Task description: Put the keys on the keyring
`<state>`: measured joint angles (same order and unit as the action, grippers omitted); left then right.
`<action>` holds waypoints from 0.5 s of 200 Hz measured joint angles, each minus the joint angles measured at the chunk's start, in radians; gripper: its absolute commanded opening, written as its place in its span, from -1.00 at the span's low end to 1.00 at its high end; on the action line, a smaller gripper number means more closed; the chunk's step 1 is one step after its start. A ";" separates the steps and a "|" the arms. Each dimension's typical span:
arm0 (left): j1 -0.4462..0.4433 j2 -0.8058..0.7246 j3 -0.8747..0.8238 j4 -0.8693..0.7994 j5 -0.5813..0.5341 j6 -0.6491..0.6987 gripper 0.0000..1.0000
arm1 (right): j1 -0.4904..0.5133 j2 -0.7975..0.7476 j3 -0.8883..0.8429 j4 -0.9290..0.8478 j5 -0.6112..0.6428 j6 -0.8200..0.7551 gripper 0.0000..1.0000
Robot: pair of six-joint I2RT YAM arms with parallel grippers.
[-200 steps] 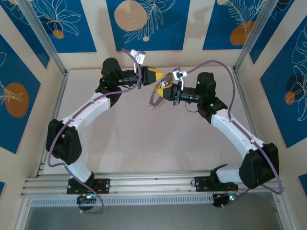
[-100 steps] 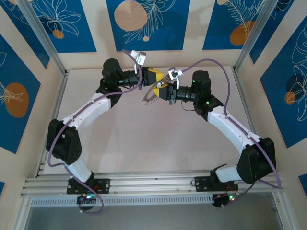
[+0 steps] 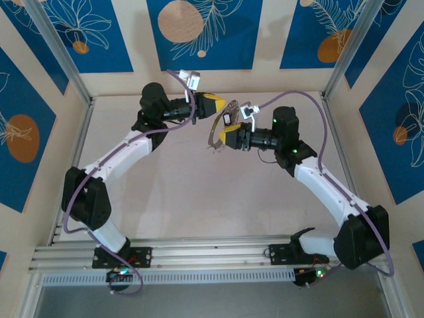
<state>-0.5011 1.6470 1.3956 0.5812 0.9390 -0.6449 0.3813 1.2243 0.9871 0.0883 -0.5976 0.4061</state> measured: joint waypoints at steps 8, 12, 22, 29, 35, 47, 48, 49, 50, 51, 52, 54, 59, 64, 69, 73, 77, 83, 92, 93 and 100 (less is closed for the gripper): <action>0.000 -0.004 -0.003 0.003 -0.003 0.000 -1.00 | -0.008 -0.034 -0.021 -0.016 0.004 -0.002 -0.19; 0.000 -0.006 -0.004 0.005 -0.006 -0.001 -1.00 | -0.011 -0.051 -0.030 -0.024 0.005 -0.003 -0.19; -0.001 -0.008 -0.007 0.010 -0.010 -0.002 -1.00 | -0.023 -0.095 -0.056 -0.037 0.014 -0.003 -0.19; -0.001 -0.010 -0.013 0.017 -0.014 -0.004 -1.00 | -0.033 -0.126 -0.072 -0.046 0.019 -0.002 -0.19; -0.002 -0.012 -0.018 0.024 -0.019 -0.005 -1.00 | -0.043 -0.148 -0.082 -0.048 0.025 0.003 -0.19; -0.002 -0.013 -0.031 0.036 -0.031 -0.013 -1.00 | -0.061 -0.182 -0.095 -0.046 0.037 0.019 -0.20; -0.002 -0.013 -0.031 0.037 -0.032 -0.013 -1.00 | -0.063 -0.183 -0.095 -0.046 0.038 0.020 -0.20; -0.002 -0.013 -0.032 0.037 -0.032 -0.014 -1.00 | -0.063 -0.185 -0.096 -0.045 0.039 0.022 -0.20; -0.002 -0.013 -0.034 0.039 -0.034 -0.016 -1.00 | -0.066 -0.188 -0.097 -0.043 0.042 0.024 -0.20; -0.002 -0.013 -0.035 0.040 -0.034 -0.016 -1.00 | -0.066 -0.189 -0.098 -0.042 0.043 0.025 -0.20; -0.002 -0.013 -0.036 0.041 -0.036 -0.018 -1.00 | -0.068 -0.191 -0.098 -0.041 0.045 0.027 -0.20; -0.002 -0.013 -0.037 0.042 -0.037 -0.020 -1.00 | -0.071 -0.195 -0.098 -0.039 0.048 0.032 -0.21; -0.002 -0.013 -0.042 0.046 -0.043 -0.026 -1.00 | -0.076 -0.201 -0.098 -0.032 0.056 0.044 -0.21; -0.002 -0.013 -0.047 0.050 -0.051 -0.031 -1.00 | -0.081 -0.203 -0.098 -0.021 0.065 0.058 -0.22; -0.002 -0.013 -0.051 0.056 -0.056 -0.036 -1.00 | -0.084 -0.205 -0.098 -0.009 0.074 0.070 -0.23; -0.002 -0.013 -0.053 0.061 -0.060 -0.040 -1.00 | -0.085 -0.205 -0.097 0.003 0.080 0.081 -0.23; -0.002 -0.013 -0.055 0.066 -0.064 -0.044 -1.00 | -0.087 -0.205 -0.097 0.012 0.089 0.093 -0.23; -0.002 -0.013 -0.060 0.072 -0.071 -0.052 -1.00 | -0.089 -0.203 -0.096 0.026 0.099 0.110 -0.24; -0.002 -0.013 -0.064 0.085 -0.079 -0.062 -1.00 | -0.090 -0.190 -0.085 0.050 0.109 0.140 -0.25; -0.002 -0.013 -0.066 0.087 -0.081 -0.063 -1.00 | -0.091 -0.187 -0.084 0.055 0.112 0.145 -0.25; -0.002 -0.013 -0.070 0.094 -0.086 -0.069 -1.00 | -0.092 -0.171 -0.069 0.074 0.117 0.167 -0.26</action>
<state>-0.5026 1.6344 1.3258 0.6750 0.8528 -0.7139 0.2893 1.0534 0.9176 0.1627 -0.4805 0.5728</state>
